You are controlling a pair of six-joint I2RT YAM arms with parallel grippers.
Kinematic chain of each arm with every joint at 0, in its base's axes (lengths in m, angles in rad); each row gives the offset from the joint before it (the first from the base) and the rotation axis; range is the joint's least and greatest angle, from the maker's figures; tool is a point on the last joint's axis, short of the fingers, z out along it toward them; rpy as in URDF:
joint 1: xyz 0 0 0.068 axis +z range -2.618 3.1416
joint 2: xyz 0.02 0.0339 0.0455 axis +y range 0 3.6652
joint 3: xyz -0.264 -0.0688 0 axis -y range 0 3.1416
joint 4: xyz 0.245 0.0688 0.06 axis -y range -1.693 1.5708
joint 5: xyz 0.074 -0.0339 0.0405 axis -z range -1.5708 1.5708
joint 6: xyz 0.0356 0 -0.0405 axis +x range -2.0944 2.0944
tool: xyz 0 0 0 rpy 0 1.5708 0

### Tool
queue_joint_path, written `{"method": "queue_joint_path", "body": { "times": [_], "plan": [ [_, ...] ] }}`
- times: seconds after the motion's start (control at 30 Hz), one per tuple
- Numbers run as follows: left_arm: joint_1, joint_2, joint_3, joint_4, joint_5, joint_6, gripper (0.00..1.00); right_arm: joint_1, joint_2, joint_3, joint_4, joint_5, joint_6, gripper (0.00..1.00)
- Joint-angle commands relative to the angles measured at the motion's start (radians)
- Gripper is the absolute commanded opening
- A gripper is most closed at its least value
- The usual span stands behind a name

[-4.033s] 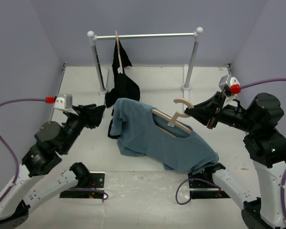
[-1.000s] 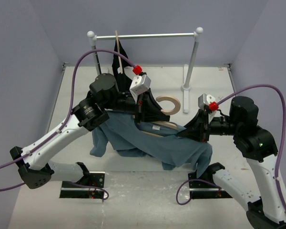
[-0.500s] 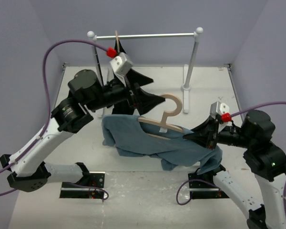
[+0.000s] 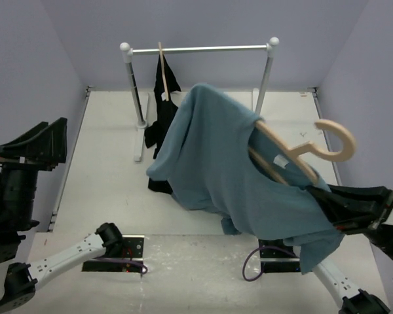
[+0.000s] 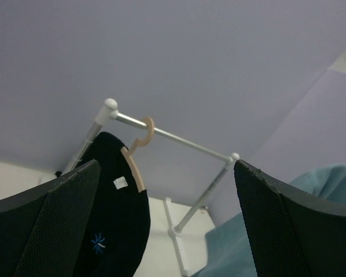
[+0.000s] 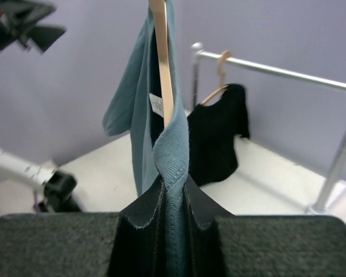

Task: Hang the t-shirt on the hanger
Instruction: Place the hanger at the clothesline.

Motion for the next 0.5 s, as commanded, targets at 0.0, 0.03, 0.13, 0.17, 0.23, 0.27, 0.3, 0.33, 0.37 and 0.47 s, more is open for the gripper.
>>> {"method": "queue_joint_path", "body": {
  "times": [0.0, 0.03, 0.13, 0.17, 0.23, 0.27, 0.3, 0.33, 0.37, 0.47],
  "plan": [
    [-0.003, 0.044, -0.093, -0.111, -0.056, 0.016, 1.00, 0.005, 0.106, 0.105, 0.053, 0.410, 0.050, 0.00],
    [-0.003, 0.050, -0.104, -0.128, -0.037, 0.017, 1.00, 0.005, 0.128, 0.120, 0.046, 0.478, 0.042, 0.00],
    [-0.003, 0.067, -0.166, -0.160, 0.031, 0.026, 1.00, 0.005, 0.218, 0.135, 0.044, 0.599, 0.026, 0.00],
    [-0.003, 0.072, -0.195, -0.164, 0.050, 0.029, 1.00, 0.005, 0.244, 0.131, 0.046, 0.600, 0.027, 0.00],
    [-0.003, 0.073, -0.266, -0.165, 0.080, 0.032, 1.00, 0.004, 0.299, 0.104, 0.070, 0.508, 0.050, 0.00],
    [-0.003, 0.071, -0.302, -0.165, 0.090, 0.033, 1.00, 0.004, 0.325, 0.082, 0.090, 0.449, 0.068, 0.00],
    [-0.003, 0.069, -0.323, -0.166, 0.090, 0.033, 1.00, 0.005, 0.338, 0.023, 0.115, 0.339, 0.107, 0.00],
    [-0.003, 0.066, -0.345, -0.166, 0.090, 0.033, 1.00, 0.005, 0.353, -0.022, 0.146, 0.330, 0.128, 0.00],
    [-0.003, 0.058, -0.372, -0.168, 0.084, 0.030, 1.00, 0.005, 0.378, -0.075, 0.179, 0.271, 0.156, 0.00],
    [-0.003, 0.021, -0.422, -0.187, 0.085, 0.033, 1.00, 0.011, 0.434, -0.206, 0.265, 0.260, 0.218, 0.00]
  ]
}}
